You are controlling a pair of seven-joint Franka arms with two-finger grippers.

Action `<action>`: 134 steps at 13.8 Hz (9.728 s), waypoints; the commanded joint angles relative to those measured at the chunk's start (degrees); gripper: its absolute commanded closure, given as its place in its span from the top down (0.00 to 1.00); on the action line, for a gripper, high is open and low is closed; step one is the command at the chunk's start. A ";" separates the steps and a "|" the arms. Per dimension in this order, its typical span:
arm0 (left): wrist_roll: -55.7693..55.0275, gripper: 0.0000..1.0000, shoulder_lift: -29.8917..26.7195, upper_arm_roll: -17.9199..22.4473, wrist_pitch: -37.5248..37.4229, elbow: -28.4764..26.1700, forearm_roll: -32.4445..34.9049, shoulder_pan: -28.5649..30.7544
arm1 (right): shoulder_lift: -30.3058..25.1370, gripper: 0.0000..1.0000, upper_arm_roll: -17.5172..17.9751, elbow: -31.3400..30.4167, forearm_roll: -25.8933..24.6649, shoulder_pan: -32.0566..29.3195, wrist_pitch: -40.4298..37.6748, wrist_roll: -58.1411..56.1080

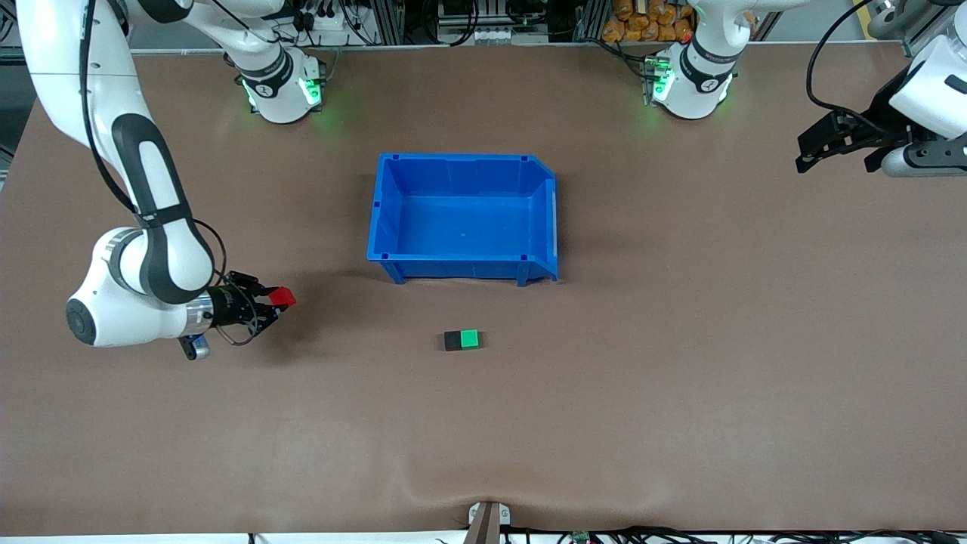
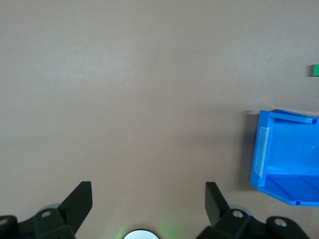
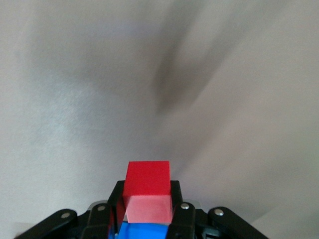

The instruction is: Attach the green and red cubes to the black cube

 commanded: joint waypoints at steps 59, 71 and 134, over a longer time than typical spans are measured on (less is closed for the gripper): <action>0.89 1.00 1.10 0.38 2.14 0.02 -1.10 1.71 | 14.98 0.00 -0.18 15.75 10.39 23.81 26.17 44.84; 0.89 1.00 1.45 0.38 2.14 0.55 -1.10 1.79 | 16.91 0.00 -0.18 16.54 10.31 25.75 28.63 46.77; 0.89 1.00 1.63 0.03 2.14 0.82 -0.66 1.44 | 8.57 1.00 -1.59 29.55 -4.11 13.71 -9.07 34.21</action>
